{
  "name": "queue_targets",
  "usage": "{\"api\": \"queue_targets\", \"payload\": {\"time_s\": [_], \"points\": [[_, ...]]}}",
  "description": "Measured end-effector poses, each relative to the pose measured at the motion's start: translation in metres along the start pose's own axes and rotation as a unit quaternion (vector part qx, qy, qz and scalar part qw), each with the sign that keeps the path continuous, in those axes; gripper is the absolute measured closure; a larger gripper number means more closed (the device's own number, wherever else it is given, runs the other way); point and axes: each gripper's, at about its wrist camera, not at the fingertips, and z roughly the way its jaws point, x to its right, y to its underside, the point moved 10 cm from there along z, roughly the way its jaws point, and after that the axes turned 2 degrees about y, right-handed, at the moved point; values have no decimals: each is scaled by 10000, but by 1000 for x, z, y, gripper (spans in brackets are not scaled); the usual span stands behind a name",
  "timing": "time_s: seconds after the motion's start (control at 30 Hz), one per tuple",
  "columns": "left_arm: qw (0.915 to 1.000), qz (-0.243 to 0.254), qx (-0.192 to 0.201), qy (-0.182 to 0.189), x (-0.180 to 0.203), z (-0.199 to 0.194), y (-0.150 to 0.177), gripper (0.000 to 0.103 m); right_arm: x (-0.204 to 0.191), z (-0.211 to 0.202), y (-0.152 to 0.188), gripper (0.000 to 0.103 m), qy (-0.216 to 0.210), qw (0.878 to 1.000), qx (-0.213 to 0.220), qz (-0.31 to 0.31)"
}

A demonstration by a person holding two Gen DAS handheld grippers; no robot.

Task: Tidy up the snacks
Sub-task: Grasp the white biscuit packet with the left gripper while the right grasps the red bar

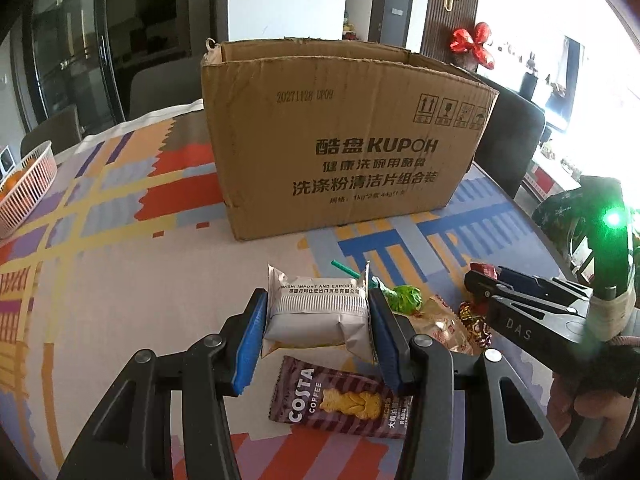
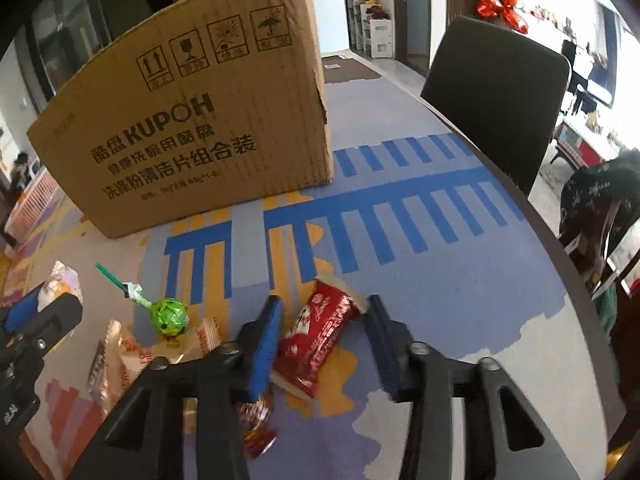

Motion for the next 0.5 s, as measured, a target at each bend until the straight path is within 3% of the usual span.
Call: {"api": "queue_targets", "payload": {"time_s": [0.03,0.1,0.27,0.5], "points": [[10000,-22,-6,7,0,0,1,54,0,1,-1,66,12,10000,-14,-47],[10000,-47,-14,0,0,0,1,54,-1,-2,-3,76,36,9998,29,-179],[9999,-104,-29,-14,1,-4,4,54,-4,-7,-4,77,-11,9991,59,-413],[9998,-167,11,-85,4,-21,2,54,-12,-37,-11,78,-196,9964,419,-713]]}}
